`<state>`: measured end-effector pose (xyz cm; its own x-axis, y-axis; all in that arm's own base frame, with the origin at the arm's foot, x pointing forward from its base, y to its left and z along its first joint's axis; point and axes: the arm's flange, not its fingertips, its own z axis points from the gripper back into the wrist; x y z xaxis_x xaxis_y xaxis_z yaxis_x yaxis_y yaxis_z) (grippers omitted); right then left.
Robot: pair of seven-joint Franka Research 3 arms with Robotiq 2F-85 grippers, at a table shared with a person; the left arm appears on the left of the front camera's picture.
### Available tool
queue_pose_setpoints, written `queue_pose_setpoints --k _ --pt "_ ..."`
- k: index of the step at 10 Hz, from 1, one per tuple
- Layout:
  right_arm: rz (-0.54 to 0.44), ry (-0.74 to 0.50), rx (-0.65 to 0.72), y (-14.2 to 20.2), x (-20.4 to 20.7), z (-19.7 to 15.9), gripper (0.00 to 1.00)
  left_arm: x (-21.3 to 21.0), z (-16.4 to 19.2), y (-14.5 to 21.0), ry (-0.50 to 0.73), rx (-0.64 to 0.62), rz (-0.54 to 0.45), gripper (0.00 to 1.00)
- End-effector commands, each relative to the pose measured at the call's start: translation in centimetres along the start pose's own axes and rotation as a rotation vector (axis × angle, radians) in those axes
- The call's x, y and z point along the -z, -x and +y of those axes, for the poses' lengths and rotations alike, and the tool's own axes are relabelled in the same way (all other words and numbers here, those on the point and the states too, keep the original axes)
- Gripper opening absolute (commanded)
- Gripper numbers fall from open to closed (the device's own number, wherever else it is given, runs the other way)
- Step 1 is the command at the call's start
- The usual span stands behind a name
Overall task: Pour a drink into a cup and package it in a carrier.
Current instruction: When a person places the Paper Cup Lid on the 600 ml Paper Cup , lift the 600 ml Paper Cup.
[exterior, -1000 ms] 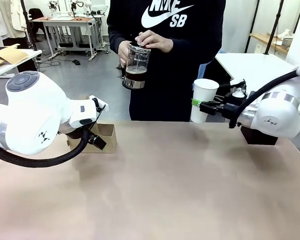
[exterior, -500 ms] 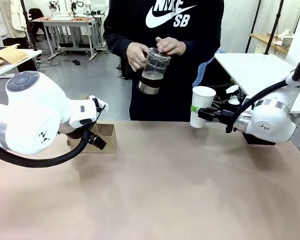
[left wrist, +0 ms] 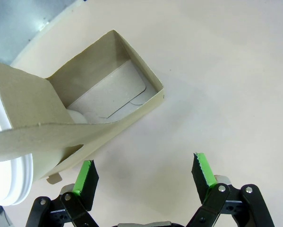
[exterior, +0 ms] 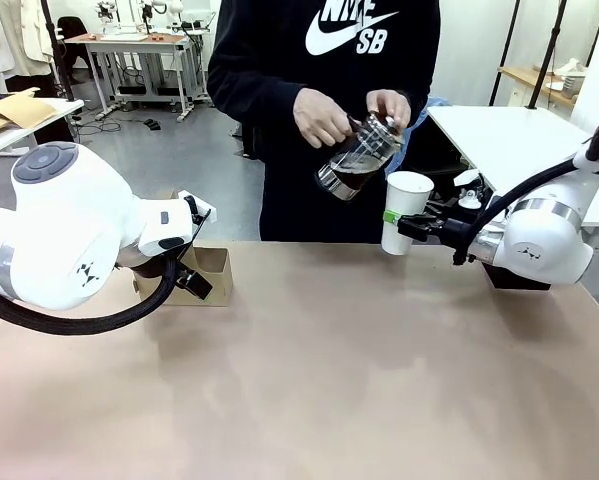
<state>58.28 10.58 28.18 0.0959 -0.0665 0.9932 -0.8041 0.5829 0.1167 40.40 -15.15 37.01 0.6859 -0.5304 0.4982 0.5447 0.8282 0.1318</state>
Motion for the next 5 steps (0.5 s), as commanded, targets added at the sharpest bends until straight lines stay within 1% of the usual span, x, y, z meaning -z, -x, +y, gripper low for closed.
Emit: queue_pose_setpoints --k 1,5 --pt "0.005 0.005 -0.001 -0.38 0.18 0.33 0.8 -0.03 0.0 0.01 0.001 0.0 -0.001 1.0" --pt "0.005 0.005 -0.001 -0.38 0.18 0.33 0.8 -0.03 0.0 0.01 0.001 0.0 -0.001 1.0"
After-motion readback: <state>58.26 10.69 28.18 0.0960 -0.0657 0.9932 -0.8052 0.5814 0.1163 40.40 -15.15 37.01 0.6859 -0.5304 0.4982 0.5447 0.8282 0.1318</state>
